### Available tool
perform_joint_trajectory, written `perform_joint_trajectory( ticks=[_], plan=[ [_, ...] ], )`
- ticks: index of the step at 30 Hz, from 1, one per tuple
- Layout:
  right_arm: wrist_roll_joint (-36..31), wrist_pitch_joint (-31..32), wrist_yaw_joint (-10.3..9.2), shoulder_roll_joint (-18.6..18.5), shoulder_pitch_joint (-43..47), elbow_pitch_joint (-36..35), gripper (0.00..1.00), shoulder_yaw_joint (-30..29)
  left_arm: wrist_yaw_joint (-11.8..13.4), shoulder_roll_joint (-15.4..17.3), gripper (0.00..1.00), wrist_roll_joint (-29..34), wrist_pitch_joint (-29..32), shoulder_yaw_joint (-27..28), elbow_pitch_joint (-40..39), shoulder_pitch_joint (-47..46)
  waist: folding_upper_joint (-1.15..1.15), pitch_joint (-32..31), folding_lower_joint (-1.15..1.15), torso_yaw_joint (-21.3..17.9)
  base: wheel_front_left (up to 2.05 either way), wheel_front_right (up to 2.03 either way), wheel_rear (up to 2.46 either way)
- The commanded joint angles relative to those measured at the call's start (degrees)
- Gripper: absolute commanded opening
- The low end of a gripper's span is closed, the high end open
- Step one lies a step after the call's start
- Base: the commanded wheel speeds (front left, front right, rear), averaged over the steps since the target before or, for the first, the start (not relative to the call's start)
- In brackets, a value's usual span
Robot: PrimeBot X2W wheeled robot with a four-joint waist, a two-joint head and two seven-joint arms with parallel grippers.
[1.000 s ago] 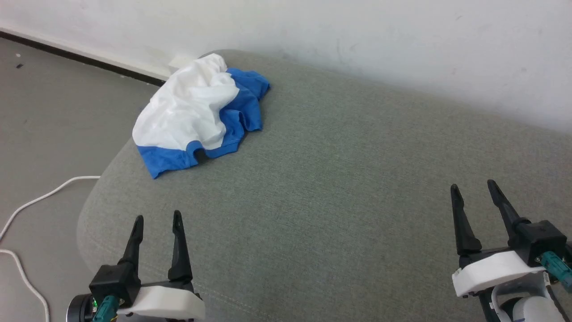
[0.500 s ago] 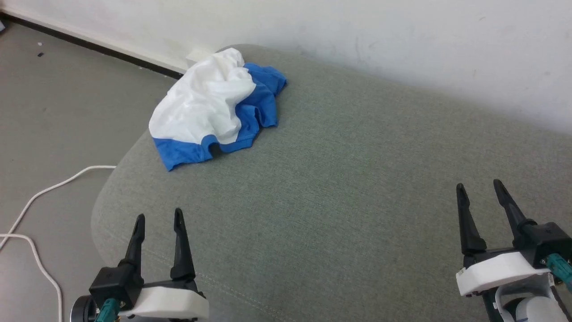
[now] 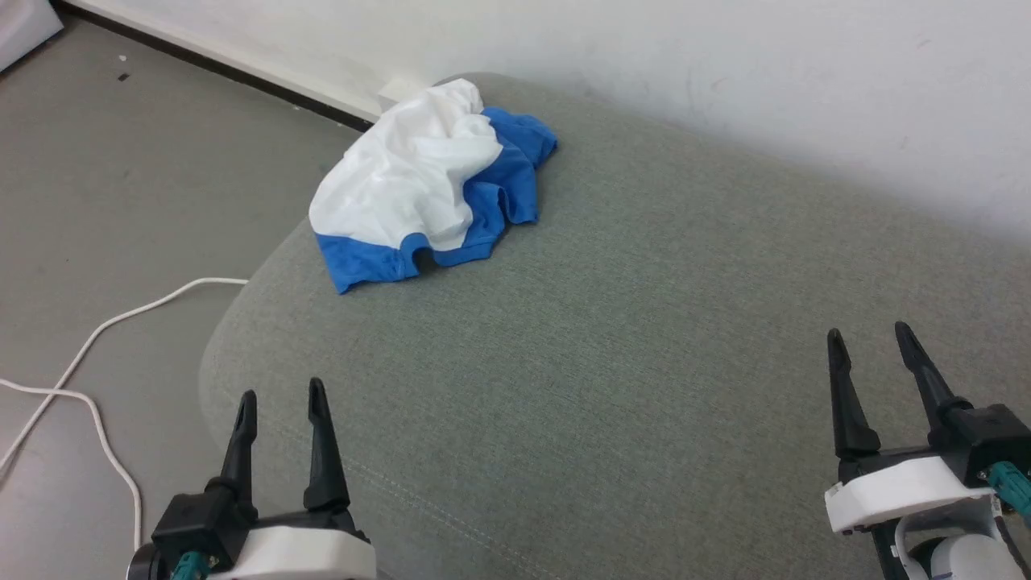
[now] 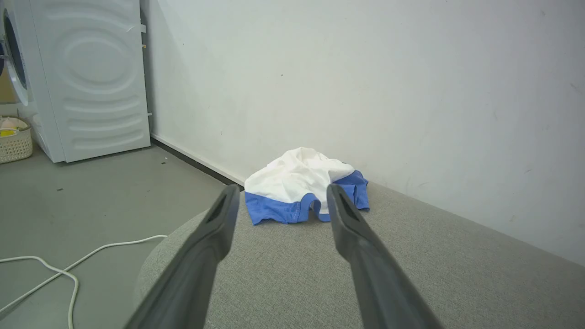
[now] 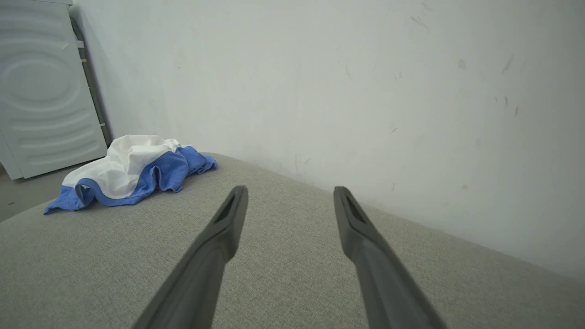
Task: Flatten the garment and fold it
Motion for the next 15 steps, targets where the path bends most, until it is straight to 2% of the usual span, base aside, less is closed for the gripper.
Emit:
perform_joint_trajectory(
  ticks=[1, 15],
  plan=[
    [-0.28, -0.54, -0.11, 0.2, -1.0, 0.14, 1.0, -0.38, 0.53, -0.15, 1.0, -0.36, -0.59, -0.16, -0.23, 1.01, -0.01, -0.02, 0.0, 0.58, 0.0, 0.0, 0.0],
    [-0.78, -1.79, -0.12, 0.23, -1.07, 0.39, 1.0, -0.7, 0.91, -0.16, 1.0, -2.06, -1.84, -0.05, -0.7, 1.66, -0.01, 0.06, 0.0, 3.09, 0.0, 0.0, 0.0]
  ],
)
